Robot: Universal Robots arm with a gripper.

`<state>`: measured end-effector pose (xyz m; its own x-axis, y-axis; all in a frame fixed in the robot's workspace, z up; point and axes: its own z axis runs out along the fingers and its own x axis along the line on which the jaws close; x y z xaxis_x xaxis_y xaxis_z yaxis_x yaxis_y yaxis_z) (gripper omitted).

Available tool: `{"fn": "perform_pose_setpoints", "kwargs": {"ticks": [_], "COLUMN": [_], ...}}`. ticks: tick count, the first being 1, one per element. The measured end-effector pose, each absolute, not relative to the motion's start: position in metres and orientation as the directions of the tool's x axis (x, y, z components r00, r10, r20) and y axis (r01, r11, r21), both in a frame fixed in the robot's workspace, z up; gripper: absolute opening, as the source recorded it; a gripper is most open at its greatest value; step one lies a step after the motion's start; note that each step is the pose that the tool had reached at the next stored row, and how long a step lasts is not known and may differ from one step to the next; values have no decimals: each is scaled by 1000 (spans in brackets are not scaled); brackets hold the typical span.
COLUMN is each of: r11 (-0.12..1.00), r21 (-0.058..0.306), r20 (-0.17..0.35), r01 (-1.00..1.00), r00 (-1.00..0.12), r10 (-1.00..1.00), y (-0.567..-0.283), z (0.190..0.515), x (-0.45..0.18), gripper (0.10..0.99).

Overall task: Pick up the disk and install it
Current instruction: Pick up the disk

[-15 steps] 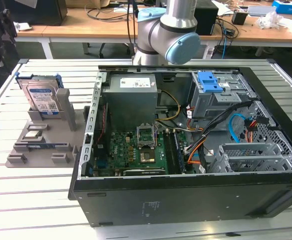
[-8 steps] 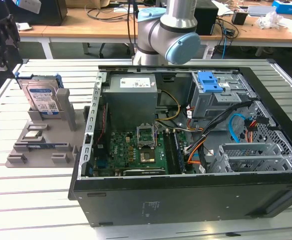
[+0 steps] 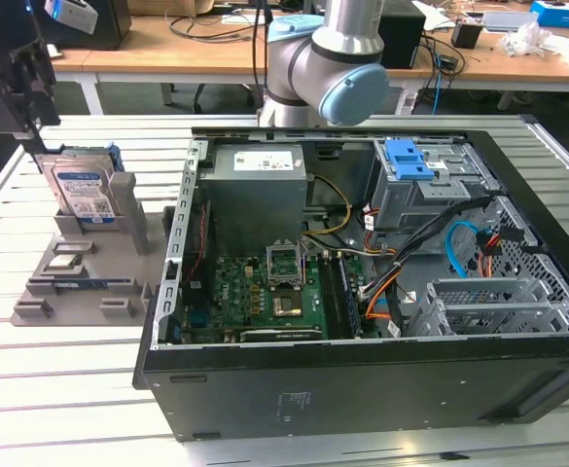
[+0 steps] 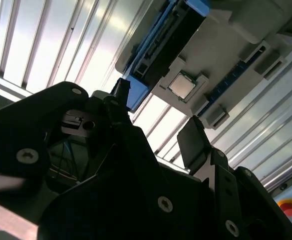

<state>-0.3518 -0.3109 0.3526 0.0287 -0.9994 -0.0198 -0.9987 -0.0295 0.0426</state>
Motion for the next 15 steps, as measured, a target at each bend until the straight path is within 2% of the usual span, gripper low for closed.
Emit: {"fn": "perform_pose_setpoints", "kwargs": {"ticks": [15], "r11": [-30], "r21": [43], "r20": [-20], "r01": [-999], "r00": [29], "r10": [-999], "y": [-299], "z": [316], "x": [-352], "gripper": [659]}}
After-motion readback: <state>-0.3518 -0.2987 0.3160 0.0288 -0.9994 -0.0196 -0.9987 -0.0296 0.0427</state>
